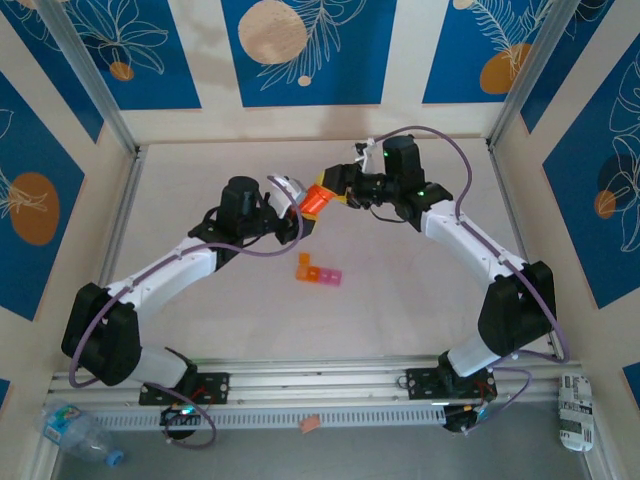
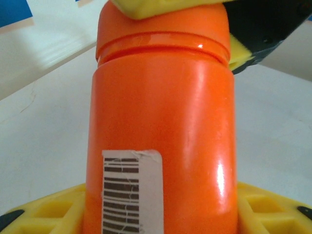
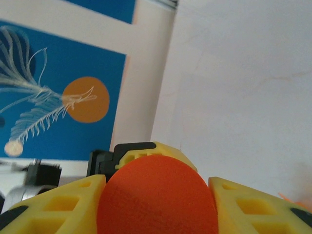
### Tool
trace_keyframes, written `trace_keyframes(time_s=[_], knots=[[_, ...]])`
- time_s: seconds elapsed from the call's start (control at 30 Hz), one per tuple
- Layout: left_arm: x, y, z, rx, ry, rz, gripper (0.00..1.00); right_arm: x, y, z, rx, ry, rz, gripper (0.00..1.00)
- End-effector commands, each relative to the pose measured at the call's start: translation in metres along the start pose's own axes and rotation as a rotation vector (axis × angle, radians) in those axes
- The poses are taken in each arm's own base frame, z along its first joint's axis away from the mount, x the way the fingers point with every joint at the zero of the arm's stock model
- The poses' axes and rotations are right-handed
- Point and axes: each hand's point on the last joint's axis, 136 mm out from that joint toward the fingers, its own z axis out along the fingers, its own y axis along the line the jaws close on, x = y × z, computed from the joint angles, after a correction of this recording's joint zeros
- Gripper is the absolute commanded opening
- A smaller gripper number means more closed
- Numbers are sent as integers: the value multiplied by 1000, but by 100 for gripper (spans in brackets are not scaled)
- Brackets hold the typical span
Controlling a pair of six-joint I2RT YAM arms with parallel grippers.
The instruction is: Sort the pills into containers
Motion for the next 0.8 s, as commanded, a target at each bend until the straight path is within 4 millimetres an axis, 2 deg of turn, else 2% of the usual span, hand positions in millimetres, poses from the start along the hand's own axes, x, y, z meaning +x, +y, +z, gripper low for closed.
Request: trace_keyframes(time_s=[0.0, 0.1, 0.23, 0.33, 0.4, 0.53, 0.7, 0.77], knots=[[-43, -25, -15, 130, -124, -2, 0, 2, 19, -10, -176, 28, -255, 40], [-53, -35, -22, 190, -166, -32, 0, 3, 23, -16, -254, 63, -258, 40], [-56, -33, -23, 204, -187, -65, 0, 5, 29, -18, -271, 77, -253, 43], [-51, -27, -19, 169, -161, -55, 0, -4, 25, -23, -208, 39, -192, 73], [-44, -19, -15, 123, -126, -40, 0, -11, 19, -28, -142, 2, -125, 83], [-32, -7, -12, 45, -76, 6, 0, -21, 4, -37, -9, -57, 33, 88], [-18, 1, -7, -29, -7, 80, 0, -19, -24, -39, 162, -63, 265, 89], [-15, 2, -5, -45, 14, 105, 0, -17, -27, -35, 170, -62, 302, 89]])
